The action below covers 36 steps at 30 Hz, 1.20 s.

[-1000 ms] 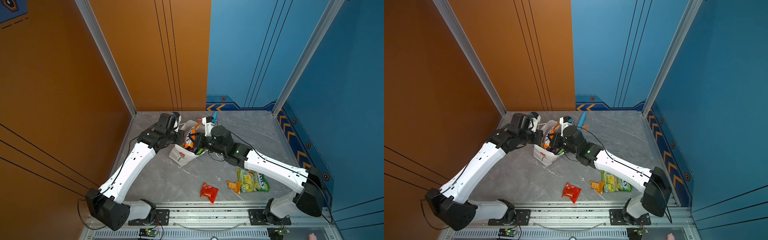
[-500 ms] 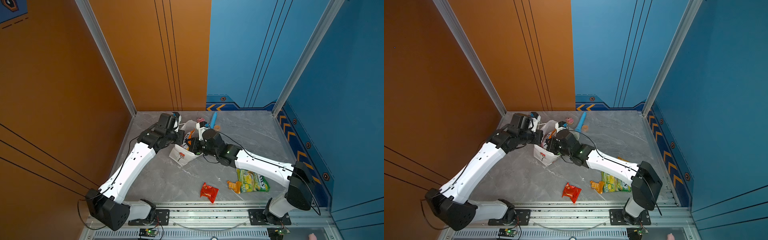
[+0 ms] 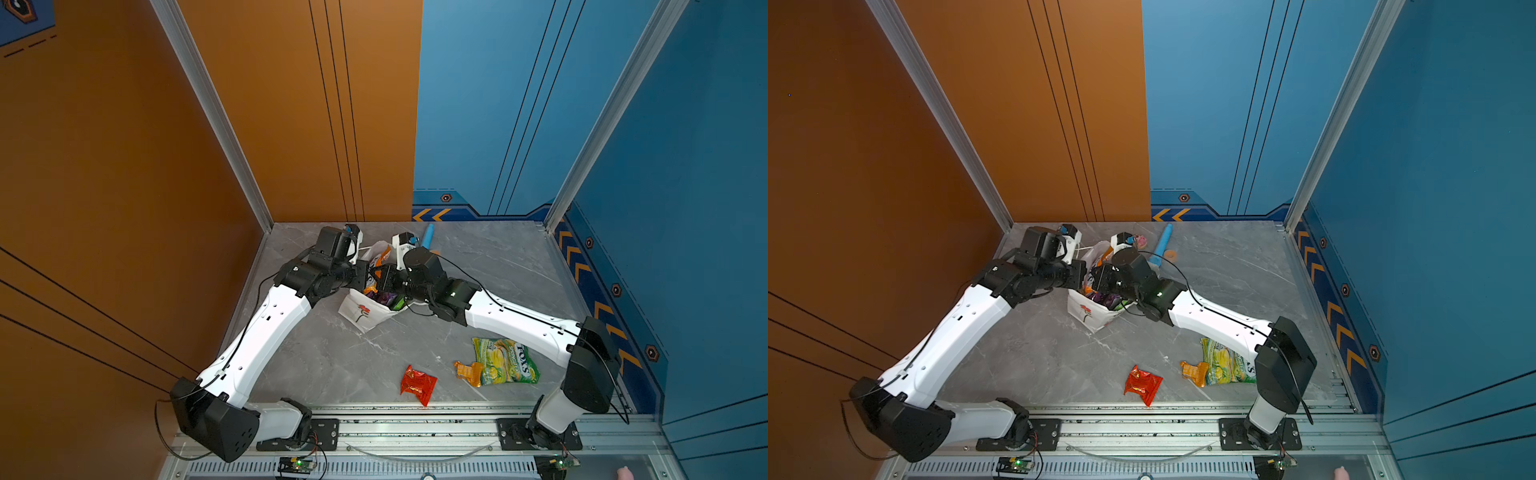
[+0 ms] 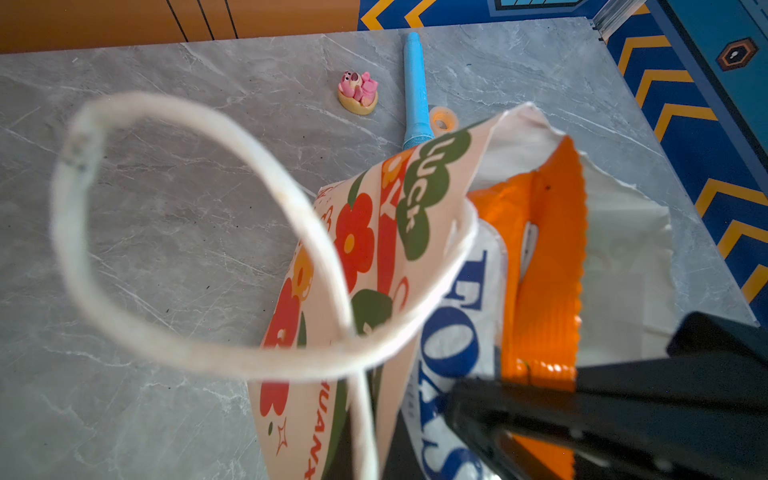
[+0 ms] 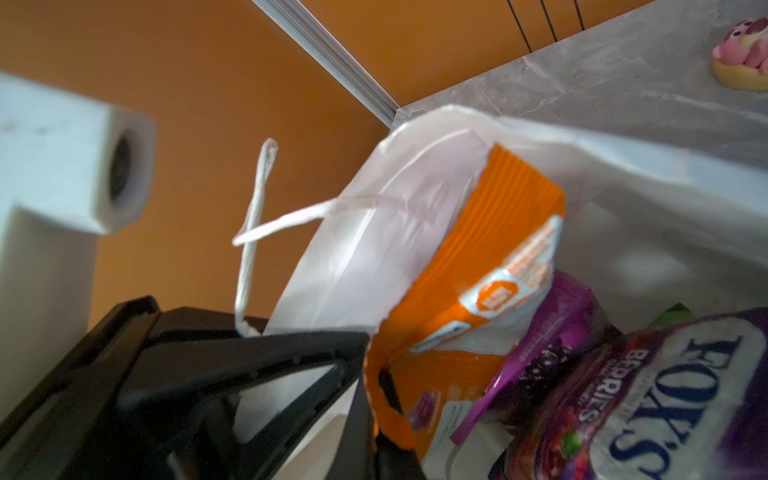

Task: Place the snacks into the paper bag
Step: 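Lower the orange pack into the paper bag and open the right gripper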

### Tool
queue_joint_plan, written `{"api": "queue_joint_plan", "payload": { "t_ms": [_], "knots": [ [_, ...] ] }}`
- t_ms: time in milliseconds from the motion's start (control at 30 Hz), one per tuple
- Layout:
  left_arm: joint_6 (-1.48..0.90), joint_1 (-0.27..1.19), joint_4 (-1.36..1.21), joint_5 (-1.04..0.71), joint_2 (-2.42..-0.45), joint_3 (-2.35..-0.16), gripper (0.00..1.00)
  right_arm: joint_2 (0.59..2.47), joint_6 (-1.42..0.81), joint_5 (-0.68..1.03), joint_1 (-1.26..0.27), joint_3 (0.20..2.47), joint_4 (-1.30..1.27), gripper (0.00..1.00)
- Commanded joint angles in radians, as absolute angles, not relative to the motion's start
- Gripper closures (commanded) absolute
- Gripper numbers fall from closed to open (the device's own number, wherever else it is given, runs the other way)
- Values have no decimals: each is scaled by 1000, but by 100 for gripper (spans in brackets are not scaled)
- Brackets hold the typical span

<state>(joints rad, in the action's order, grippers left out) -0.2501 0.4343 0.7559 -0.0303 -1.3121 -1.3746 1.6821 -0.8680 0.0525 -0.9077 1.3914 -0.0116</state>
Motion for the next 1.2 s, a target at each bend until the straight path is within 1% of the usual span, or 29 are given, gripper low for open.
{"api": "queue_joint_plan", "payload": {
  "t_ms": [0, 233, 533, 633, 767, 833, 967, 1167],
  "knots": [
    [-236, 448, 678, -55, -1261, -1376, 100, 1718, -854, 71, -905, 1443, -25, 100],
    [-234, 450, 678, -50, -1264, -1376, 100, 1781, -858, 74, -903, 1494, 41, 100],
    [-232, 449, 678, -46, -1264, -1376, 100, 1787, -854, 50, -903, 1482, 67, 100],
    [-232, 449, 678, -44, -1263, -1375, 100, 1785, -853, 59, -902, 1489, 73, 93],
    [-234, 447, 678, -19, -1264, -1373, 100, 1770, -850, 75, -904, 1509, 97, 78],
    [-238, 445, 680, -3, -1264, -1371, 100, 1757, -847, 76, -904, 1514, 116, 72],
    [-253, 427, 685, 37, -1264, -1368, 100, 1707, -828, 48, -903, 1510, 164, 65],
    [-276, 385, 689, 45, -1256, -1365, 100, 1599, -775, -56, -901, 1479, 252, 56]
  ]
}}
